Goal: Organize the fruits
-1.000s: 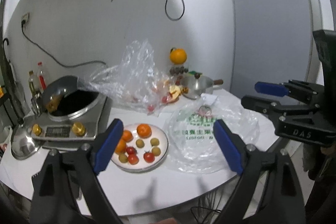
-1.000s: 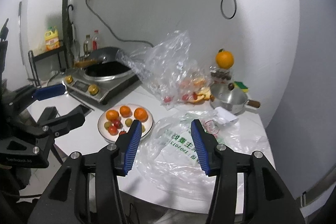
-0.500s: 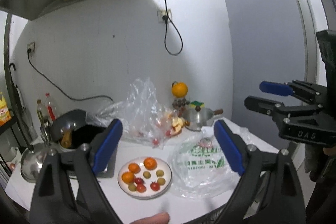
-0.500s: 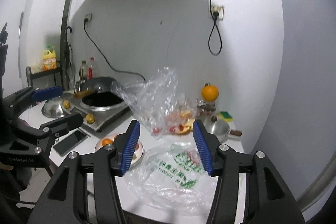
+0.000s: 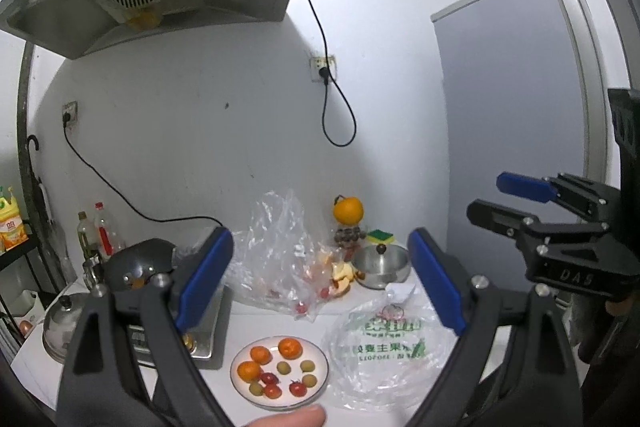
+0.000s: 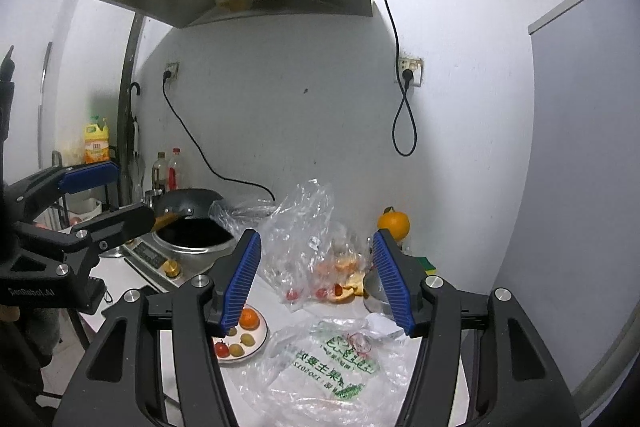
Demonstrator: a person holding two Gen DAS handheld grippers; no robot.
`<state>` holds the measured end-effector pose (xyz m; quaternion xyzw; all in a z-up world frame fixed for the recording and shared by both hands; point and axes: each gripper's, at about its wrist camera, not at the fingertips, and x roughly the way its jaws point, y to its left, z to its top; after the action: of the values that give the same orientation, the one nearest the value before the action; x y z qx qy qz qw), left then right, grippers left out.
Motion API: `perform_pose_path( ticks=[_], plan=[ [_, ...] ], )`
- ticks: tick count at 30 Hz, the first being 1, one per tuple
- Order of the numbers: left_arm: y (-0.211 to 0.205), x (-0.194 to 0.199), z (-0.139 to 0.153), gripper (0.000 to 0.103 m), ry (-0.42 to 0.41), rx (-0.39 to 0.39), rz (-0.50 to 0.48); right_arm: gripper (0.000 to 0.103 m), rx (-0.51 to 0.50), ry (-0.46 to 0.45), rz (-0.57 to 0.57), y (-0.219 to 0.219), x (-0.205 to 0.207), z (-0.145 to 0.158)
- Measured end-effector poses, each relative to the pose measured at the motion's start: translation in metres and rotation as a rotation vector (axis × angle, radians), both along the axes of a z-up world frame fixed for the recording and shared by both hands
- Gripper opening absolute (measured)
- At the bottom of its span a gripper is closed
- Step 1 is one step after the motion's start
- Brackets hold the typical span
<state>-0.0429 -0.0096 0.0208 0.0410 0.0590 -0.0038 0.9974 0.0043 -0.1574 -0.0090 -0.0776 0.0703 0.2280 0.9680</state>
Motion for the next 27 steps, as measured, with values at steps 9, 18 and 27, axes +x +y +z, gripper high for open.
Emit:
perform_pose_path(
  ticks=[9, 18, 27],
  plan=[
    [-0.001, 0.011, 0.003, 0.095, -0.017, -0.006, 0.008, 0.062, 0.007, -0.002, -0.001, -0.008, 0.010, 0.002],
    [0.000, 0.024, -0.002, 0.095, -0.004, -0.011, 0.004, 0.062, 0.008, 0.011, -0.009, -0.011, 0.020, -0.001],
    [0.001, 0.033, -0.006, 0.099, 0.001, -0.013, 0.006, 0.062, 0.012, 0.026, -0.021, -0.015, 0.033, -0.004]
  ],
)
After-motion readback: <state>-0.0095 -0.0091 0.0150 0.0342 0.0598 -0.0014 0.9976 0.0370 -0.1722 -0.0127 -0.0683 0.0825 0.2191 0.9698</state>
